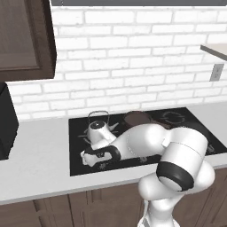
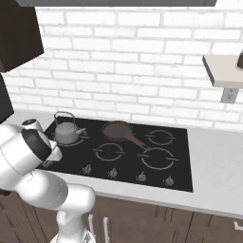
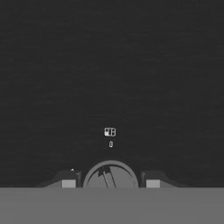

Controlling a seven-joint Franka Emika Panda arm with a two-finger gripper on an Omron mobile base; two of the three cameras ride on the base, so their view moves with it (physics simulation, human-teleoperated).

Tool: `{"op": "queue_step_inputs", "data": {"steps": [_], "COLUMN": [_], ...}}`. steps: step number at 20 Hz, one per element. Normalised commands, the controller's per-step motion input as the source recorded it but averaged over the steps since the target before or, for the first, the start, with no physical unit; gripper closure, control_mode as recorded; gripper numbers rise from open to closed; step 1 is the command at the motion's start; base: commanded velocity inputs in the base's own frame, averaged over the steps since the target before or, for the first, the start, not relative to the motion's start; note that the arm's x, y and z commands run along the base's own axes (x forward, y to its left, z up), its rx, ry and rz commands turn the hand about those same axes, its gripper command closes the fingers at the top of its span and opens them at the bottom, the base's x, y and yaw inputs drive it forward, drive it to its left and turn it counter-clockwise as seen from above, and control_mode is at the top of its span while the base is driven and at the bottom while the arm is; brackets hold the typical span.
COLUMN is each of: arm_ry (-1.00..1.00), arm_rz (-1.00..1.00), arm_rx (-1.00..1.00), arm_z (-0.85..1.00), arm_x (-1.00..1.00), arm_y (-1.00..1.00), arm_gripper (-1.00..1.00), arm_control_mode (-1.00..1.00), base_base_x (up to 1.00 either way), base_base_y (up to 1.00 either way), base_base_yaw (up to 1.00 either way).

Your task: Pick the kettle from the counter and place it on a stove burner. Then turn the burner on.

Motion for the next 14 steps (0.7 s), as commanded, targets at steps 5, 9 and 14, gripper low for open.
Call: {"op": "queue_step_inputs", "data": {"steps": [5, 9, 14], "arm_ry": [0.00, -0.01, 0.00], "arm_rz": [0.45, 0.41, 0.05], "arm_rx": [-0.09, -0.10, -0.01], "arm_z": [0.05, 0.04, 0.00], "arm_x": [0.03, 0.00, 0.00], "arm_y": [0.11, 0.08, 0.01], "arm_gripper": [1.00, 1.00, -1.00], "arm_control_mode": [-1.00, -1.00, -1.00], "base_base_x": [0.00, 0.00, 0.00], "base_base_y": [0.00, 0.00, 0.00], "base_base_yaw": [0.00, 0.00, 0.00]}}
